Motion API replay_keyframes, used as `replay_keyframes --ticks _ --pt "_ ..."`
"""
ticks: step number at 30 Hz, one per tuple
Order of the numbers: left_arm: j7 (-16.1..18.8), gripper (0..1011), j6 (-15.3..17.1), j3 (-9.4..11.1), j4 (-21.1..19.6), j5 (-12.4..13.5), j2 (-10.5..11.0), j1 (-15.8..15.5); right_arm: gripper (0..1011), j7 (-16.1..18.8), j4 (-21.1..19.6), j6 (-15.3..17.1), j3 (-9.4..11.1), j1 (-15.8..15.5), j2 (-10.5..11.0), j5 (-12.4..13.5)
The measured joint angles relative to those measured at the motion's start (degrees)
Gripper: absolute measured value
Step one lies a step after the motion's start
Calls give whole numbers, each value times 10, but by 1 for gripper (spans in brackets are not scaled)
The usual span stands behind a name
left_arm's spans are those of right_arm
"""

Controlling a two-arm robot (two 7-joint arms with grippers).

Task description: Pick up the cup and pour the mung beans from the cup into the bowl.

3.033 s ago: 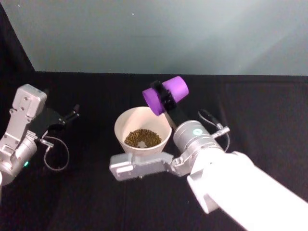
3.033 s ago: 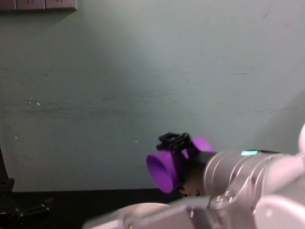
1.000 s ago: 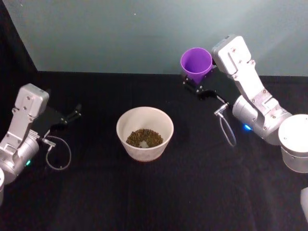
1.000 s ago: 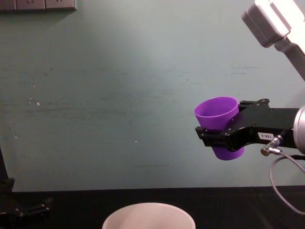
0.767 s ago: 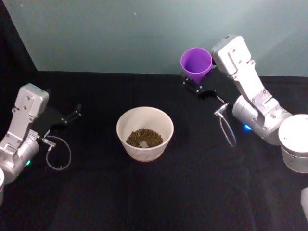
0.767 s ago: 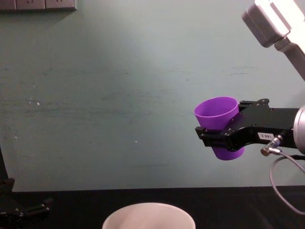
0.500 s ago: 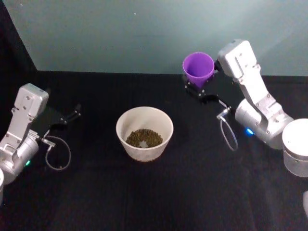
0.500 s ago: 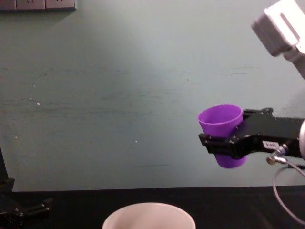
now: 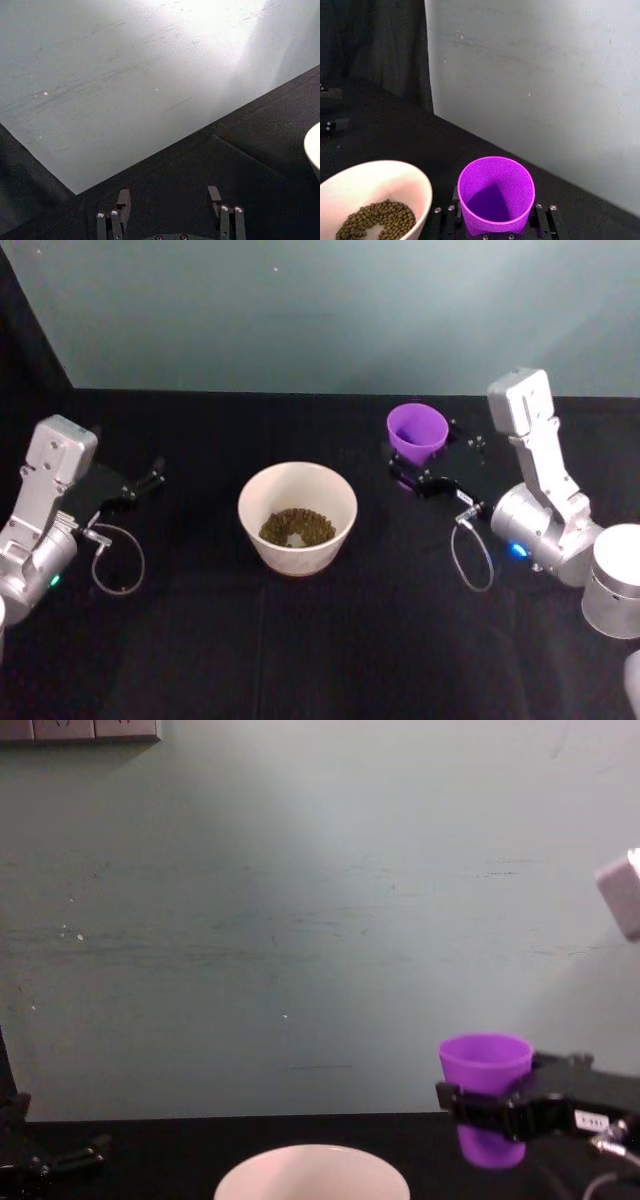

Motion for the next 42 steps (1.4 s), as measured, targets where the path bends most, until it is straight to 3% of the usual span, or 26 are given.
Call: replay_keyframes --ticks 13,37,42 --pt "0 1000 0 0 0 0 0 0 721 10 88 -21 12 11 -15 73" --pt "0 1000 0 0 0 0 0 0 723 -13 129 -80 -25 16 7 78" --pt "0 1000 0 0 0 0 0 0 853 -20 134 -81 -34 18 11 80"
